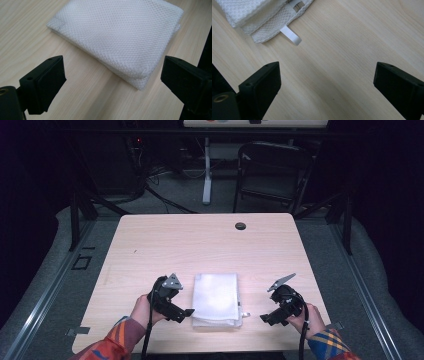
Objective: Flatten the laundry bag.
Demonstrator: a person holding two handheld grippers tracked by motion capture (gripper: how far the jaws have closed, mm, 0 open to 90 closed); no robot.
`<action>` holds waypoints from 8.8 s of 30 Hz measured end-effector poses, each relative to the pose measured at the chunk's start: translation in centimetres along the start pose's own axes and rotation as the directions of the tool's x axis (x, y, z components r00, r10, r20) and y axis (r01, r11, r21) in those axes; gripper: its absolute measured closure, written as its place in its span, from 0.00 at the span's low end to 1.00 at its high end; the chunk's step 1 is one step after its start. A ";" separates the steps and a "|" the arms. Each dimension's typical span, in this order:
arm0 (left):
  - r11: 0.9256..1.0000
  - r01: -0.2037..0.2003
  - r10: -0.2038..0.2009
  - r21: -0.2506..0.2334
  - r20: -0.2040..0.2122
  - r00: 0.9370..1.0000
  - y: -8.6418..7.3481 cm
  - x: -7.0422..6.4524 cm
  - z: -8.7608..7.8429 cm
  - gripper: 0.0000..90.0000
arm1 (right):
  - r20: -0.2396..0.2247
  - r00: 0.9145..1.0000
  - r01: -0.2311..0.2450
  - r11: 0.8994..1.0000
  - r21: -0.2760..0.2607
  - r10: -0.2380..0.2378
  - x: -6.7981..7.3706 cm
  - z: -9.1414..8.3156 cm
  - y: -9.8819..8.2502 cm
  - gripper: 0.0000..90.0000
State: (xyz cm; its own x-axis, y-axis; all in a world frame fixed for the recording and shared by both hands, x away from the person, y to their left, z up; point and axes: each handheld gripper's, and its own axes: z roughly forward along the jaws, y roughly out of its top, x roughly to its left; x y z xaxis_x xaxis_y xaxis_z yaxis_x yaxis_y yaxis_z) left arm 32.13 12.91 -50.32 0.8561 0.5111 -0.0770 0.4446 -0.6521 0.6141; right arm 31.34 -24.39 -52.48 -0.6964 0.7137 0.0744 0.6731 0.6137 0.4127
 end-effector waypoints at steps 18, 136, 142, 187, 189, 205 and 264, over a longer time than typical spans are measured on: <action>0.986 -0.158 0.150 0.060 0.117 0.982 2.3 -2.2 4.4 0.18 | -0.032 0.999 0.010 1.000 0.016 -0.010 0.0 0.4 0.2 0.10; 0.997 0.027 -0.027 -0.073 -0.005 1.000 5.5 1.1 1.9 0.93 | -0.096 0.966 0.231 0.968 -0.100 -0.240 6.2 6.2 3.9 0.99; 0.996 0.029 -0.032 -0.086 -0.030 0.999 6.6 1.6 1.6 0.93 | -0.094 0.966 0.234 0.968 -0.096 -0.242 6.2 6.2 3.9 0.99; 0.992 0.016 -0.037 -0.122 -0.168 0.985 11.1 4.1 3.5 0.93 | -0.106 0.965 0.232 0.969 -0.088 -0.240 6.4 6.2 4.0 1.00; 0.992 0.020 -0.041 -0.124 -0.167 0.985 11.3 4.2 3.7 0.93 | -0.108 0.965 0.231 0.969 -0.087 -0.240 6.3 6.2 4.0 1.00; 0.993 0.052 -0.076 -0.110 -0.228 0.971 13.4 6.5 3.8 0.93 | -0.133 0.958 0.246 0.967 -0.067 -0.253 6.2 6.1 3.9 1.00; 0.979 0.144 -0.186 -0.142 -0.355 0.916 16.6 11.8 8.0 0.23 | -0.166 0.954 0.244 0.968 -0.056 -0.250 6.0 6.0 3.9 1.00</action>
State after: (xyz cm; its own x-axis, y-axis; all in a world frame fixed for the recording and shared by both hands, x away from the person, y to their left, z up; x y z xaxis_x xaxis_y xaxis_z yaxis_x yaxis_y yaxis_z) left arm 51.70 3.62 -47.38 0.6083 0.7881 0.0941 0.5211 -0.4859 0.7017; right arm 31.29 -15.70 -55.85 -0.8740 0.4713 0.1182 0.4676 0.7495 0.4686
